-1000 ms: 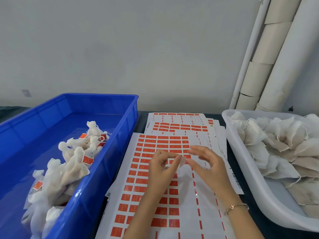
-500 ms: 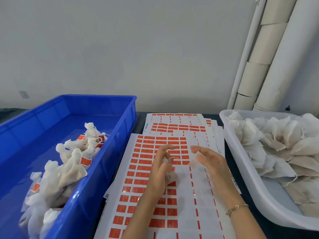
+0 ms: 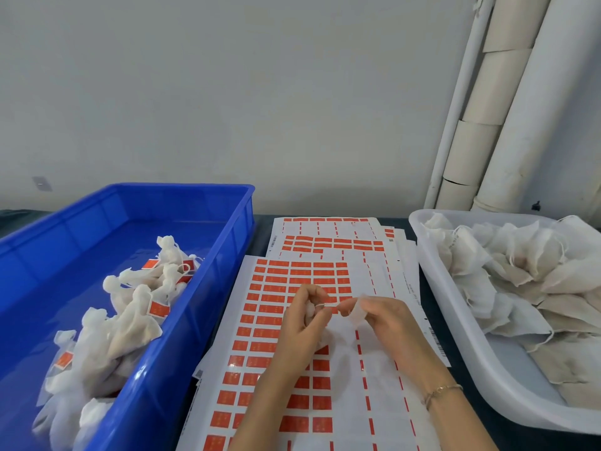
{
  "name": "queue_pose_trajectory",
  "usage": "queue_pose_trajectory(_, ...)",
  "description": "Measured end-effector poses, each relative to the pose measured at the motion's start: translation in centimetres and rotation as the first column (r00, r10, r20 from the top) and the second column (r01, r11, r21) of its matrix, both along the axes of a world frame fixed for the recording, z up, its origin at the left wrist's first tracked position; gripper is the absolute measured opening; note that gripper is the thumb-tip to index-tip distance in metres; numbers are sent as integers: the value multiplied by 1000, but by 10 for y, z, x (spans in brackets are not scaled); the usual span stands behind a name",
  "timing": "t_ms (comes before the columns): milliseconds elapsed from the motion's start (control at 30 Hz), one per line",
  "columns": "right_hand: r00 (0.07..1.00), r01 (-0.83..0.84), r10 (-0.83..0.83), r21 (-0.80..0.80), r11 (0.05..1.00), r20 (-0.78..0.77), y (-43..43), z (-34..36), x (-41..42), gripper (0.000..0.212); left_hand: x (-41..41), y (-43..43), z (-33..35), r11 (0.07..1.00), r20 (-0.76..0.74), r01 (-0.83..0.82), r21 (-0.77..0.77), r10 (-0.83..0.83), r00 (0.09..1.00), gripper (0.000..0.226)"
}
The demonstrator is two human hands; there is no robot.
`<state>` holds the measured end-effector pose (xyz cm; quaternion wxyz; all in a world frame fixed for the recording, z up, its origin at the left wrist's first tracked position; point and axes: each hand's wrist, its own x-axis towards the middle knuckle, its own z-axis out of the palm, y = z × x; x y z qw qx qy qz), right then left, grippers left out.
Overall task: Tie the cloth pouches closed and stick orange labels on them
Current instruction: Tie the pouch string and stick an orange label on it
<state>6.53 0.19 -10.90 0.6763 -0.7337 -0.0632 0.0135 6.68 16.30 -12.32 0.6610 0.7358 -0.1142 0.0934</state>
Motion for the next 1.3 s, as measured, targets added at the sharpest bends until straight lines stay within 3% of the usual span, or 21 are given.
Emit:
queue_pose_trajectory(100,999,-28,26,85,996,20,-3,-1,0,30,1,-1,-2,997,-2,-8,70,8,1000,1)
queue_pose_trajectory(233,1000,4,-5,135,991,13,-6,-4,2,29,2,-1,-1,986,-24,-13,166,17,1000,4)
queue_pose_trajectory(400,944,328,-293,339,882,-151,-17,-2,5,17,0,2,1,990,5,17,143,-17,1000,7)
queue_pose_trajectory(533,889,458,-430,303,836,-159,-18,-3,4,19,-1,1,4,976,0,157,152,-159,987,8)
queue_pose_trajectory(667,905,423,-398,224,878,-148,-13,-2,2,15,-2,-3,5,954,-28,232,192,-231,973,12)
queue_pose_trajectory(1033,961,246,-230,99,964,-152,-8,2,-4,8,0,-2,3,976,-9,128,176,-128,992,7)
queue_pose_trajectory(1300,968,215,-203,68,974,-150,-9,0,-3,6,2,-1,2,983,-13,97,158,-96,995,6)
